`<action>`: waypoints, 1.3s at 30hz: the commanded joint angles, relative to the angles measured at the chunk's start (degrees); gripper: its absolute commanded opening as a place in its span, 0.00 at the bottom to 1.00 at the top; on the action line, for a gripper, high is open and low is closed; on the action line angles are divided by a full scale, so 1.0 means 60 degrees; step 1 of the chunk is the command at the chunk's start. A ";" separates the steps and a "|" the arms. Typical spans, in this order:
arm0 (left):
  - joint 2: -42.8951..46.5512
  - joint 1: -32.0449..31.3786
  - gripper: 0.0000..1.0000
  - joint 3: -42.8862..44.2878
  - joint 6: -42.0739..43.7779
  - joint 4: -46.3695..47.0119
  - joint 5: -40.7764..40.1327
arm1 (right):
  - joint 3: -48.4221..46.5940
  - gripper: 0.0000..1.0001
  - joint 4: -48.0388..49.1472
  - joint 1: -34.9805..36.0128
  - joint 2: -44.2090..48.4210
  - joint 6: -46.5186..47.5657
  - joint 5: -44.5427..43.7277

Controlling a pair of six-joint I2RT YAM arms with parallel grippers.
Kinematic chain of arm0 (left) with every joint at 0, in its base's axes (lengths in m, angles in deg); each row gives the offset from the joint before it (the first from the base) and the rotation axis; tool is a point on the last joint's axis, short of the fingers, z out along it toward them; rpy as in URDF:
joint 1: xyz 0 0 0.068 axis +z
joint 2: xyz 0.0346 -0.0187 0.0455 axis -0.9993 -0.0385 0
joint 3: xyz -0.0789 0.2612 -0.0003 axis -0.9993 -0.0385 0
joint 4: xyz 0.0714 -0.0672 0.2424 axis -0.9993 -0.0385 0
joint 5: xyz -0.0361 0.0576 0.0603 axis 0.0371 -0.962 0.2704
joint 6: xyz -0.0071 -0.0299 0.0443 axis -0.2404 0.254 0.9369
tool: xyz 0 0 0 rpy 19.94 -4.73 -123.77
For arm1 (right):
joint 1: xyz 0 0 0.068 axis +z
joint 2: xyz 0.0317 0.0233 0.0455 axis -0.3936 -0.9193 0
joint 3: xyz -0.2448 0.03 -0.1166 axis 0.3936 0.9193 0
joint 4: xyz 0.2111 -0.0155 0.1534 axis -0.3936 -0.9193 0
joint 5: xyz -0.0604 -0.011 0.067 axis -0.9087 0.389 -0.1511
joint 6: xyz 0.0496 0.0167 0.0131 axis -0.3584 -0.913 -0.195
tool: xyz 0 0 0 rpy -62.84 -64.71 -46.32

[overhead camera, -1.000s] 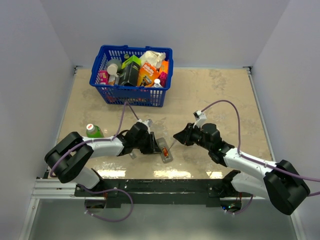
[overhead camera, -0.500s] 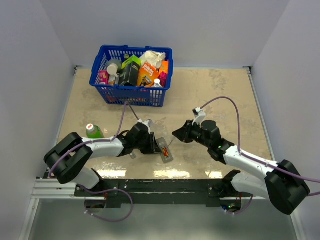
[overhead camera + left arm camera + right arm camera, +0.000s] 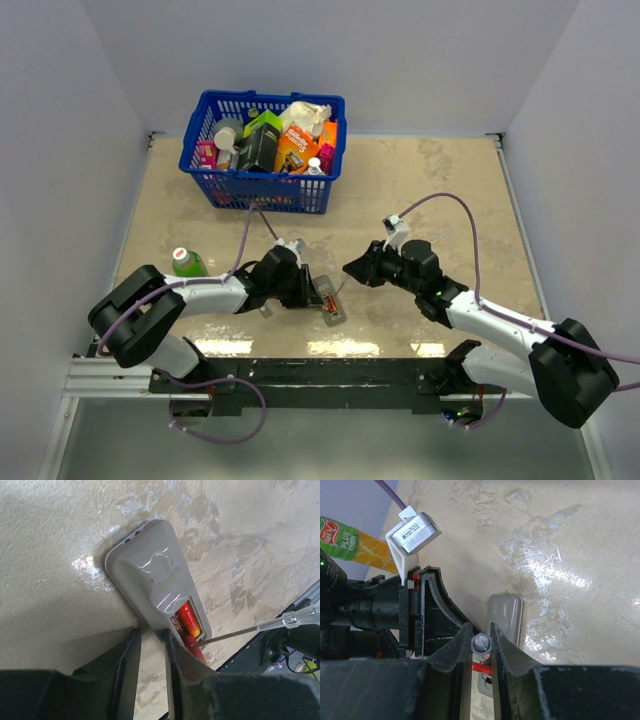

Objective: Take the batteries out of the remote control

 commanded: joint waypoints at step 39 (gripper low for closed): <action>0.0586 0.1386 0.66 0.3721 0.1657 -0.3676 -0.1706 | -0.0121 0.00 0.3806 0.4974 -0.2796 -0.0707 -0.0777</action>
